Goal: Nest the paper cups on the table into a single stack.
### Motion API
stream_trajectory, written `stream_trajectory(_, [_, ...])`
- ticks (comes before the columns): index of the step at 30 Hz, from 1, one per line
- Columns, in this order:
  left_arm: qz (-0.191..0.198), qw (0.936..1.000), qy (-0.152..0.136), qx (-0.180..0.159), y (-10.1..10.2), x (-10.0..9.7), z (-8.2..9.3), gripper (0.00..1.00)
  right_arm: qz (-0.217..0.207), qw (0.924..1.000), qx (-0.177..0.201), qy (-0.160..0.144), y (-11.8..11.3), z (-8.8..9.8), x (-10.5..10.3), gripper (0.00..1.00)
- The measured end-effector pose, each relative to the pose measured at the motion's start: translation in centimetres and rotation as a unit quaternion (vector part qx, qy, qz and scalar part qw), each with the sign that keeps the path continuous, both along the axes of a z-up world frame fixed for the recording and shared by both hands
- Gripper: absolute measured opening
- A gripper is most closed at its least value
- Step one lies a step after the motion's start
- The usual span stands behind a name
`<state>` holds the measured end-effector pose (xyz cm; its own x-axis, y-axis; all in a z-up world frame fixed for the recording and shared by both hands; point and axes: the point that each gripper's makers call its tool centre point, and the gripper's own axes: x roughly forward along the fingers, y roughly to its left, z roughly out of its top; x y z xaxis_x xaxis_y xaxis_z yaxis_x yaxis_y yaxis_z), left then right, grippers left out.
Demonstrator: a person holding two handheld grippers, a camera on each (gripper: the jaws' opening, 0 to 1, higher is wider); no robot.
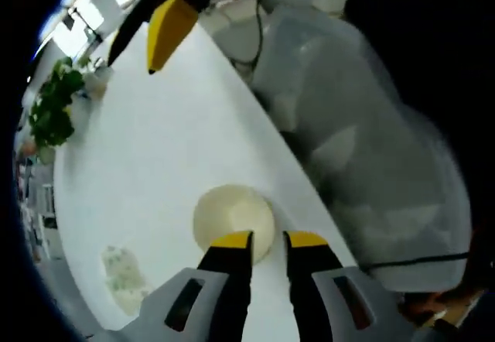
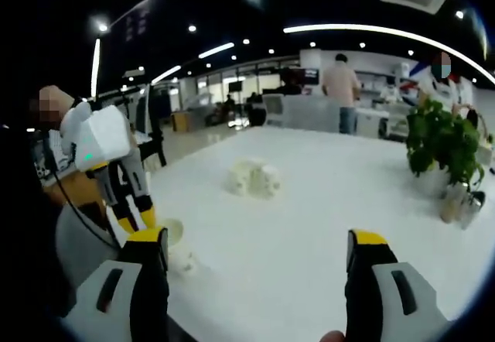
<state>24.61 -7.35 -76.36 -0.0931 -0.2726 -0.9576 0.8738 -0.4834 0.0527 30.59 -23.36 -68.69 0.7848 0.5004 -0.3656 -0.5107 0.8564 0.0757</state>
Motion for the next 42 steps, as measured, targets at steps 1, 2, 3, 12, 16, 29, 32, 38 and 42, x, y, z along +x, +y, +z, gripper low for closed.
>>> stream_trajectory(1, [0.007, 1.0000, 0.005, -0.003, 0.0, -0.1, 0.0, 0.15, -0.001, 1.0000, 0.002, 0.001, 0.0, -0.1, 0.0, 0.94])
stream_trajectory(2, [0.015, 0.9998, 0.010, 0.000, 0.2, -0.2, 0.0, 0.16, -0.001, 1.0000, 0.002, 0.002, 0.0, -0.2, 0.0, 0.94])
stream_trajectory(3, [0.016, 0.9998, 0.011, 0.001, 0.2, -0.2, -0.1, 0.17, -0.001, 1.0000, 0.002, 0.002, 0.0, -0.2, 0.0, 0.94])
stream_trajectory(12, [0.038, 0.9988, 0.016, -0.028, 0.0, 0.1, 0.7, 0.15, 0.004, 1.0000, 0.002, 0.003, 0.3, -0.1, 0.0, 0.94])
stream_trajectory(16, [0.074, 0.9949, 0.025, -0.064, -0.3, 0.3, 1.9, 0.16, 0.011, 0.9999, -0.003, 0.004, 0.5, -0.1, -0.2, 0.94])
stream_trajectory(29, [0.219, 0.9553, 0.054, -0.191, -0.1, 1.9, 4.2, 0.19, 0.042, 0.9988, -0.026, 0.007, 0.8, 0.7, -0.8, 0.94])
stream_trajectory(32, [0.245, 0.9417, 0.062, -0.222, 0.1, 2.2, 4.8, 0.22, 0.047, 0.9985, -0.030, 0.002, 1.1, 1.2, -1.0, 0.94])
stream_trajectory(38, [0.302, 0.9147, 0.046, -0.265, 2.0, 3.8, 5.5, 0.29, 0.049, 0.9983, -0.030, 0.005, 1.5, 1.2, -1.5, 0.94])
stream_trajectory(42, [0.323, 0.9041, 0.036, -0.278, 3.7, 4.6, 6.0, 0.30, 0.056, 0.9976, -0.041, 0.008, 1.7, 1.1, -1.9, 0.94])
